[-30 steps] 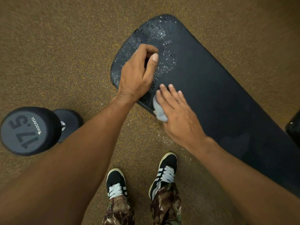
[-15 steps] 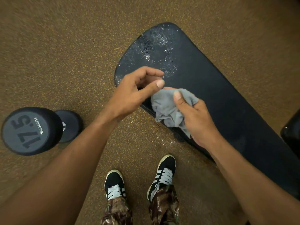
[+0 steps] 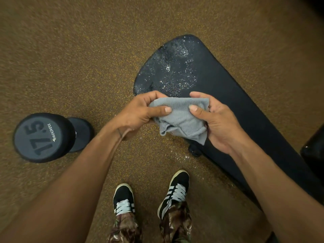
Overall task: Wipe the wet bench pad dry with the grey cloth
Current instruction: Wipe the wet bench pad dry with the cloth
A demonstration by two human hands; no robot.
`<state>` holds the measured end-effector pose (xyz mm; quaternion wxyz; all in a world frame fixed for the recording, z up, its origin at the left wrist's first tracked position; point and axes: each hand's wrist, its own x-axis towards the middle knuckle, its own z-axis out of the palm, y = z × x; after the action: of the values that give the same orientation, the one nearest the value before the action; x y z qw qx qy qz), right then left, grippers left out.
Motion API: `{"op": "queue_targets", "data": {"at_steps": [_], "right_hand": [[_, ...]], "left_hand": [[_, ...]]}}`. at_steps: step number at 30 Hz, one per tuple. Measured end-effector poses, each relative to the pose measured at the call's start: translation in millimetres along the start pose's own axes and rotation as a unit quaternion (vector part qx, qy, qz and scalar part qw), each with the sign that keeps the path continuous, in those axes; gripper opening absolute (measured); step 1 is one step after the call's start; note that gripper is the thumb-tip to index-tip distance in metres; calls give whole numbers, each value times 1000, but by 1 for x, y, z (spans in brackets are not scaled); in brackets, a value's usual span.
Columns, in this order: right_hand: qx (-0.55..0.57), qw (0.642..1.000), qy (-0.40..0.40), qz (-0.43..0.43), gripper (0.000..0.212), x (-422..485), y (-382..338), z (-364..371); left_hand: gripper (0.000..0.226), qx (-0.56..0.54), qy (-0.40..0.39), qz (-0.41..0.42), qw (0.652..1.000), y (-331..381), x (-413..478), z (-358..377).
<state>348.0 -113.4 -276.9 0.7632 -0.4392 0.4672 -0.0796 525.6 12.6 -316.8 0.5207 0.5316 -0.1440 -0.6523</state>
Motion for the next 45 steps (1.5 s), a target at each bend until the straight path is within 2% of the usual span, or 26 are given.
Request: {"op": "queue_targets", "data": {"at_steps": [2,3,5,8,11,12,13,14,16,17,18,20,23,25,27,28,30,32,34,36,38,39,43,45], "right_hand": [[-49,999,-2,-6,32,0,0,0],[-72,997,0,-13,28,0,1,1],[-99,995,9,-32,15,-1,3,4],[-140,988,17,-69,5,0,9,14],[-146,986,0,-86,7,0,14,32],[-156,983,-6,-94,10,0,14,38],[-180,978,-10,-109,14,1,15,44],[-214,968,-9,-128,21,1,15,49],[-318,931,-5,-176,34,-3,13,59],[-375,905,-15,-199,39,-7,13,64],[-418,883,-38,-210,44,-10,14,69],[-454,864,-93,-198,49,-12,20,74],[-432,869,-147,-193,48,-10,23,72],[-399,877,-149,-220,43,-8,21,64],[-414,866,-99,-263,34,-4,18,49],[-448,846,-61,-283,31,0,17,38],[-539,786,21,-302,33,11,17,13],[-625,725,76,-279,47,24,20,-10],[-702,663,91,-244,65,38,29,-25],[-749,617,82,-229,76,48,41,-32],[-760,599,83,-236,79,55,50,-36],[-756,601,89,-243,79,57,53,-38],[-747,597,113,-268,79,60,59,-43],[-749,593,118,-271,78,61,59,-42]], "left_hand": [[26,-17,9,-10,1000,0,-4,3],[26,8,31,-12,999,-3,-6,3],[26,124,116,5,985,-8,-8,5],[33,331,262,69,904,-15,-13,9],[41,443,377,129,803,-20,-23,26],[37,428,412,142,791,-21,-27,34],[33,382,435,140,803,-24,-28,40],[33,299,439,119,839,-24,-30,48],[51,38,380,49,923,-20,-31,58],[59,-65,344,20,937,-17,-30,58],[59,-125,319,8,939,-14,-28,57],[40,-191,313,5,930,-6,-24,52],[14,-277,325,-18,904,3,-19,46],[6,-278,350,-12,894,5,-18,43],[14,-221,404,19,887,6,-21,39],[15,-178,439,44,880,7,-23,36],[16,-56,500,107,857,7,-29,28],[17,127,531,145,825,5,-31,26],[32,299,516,132,792,-5,-20,28],[49,434,437,94,782,-23,1,32],[58,549,366,61,749,-47,21,40],[60,565,361,55,740,-56,27,42],[56,493,413,87,760,-66,40,41],[49,507,416,108,747,-67,48,42]]}}
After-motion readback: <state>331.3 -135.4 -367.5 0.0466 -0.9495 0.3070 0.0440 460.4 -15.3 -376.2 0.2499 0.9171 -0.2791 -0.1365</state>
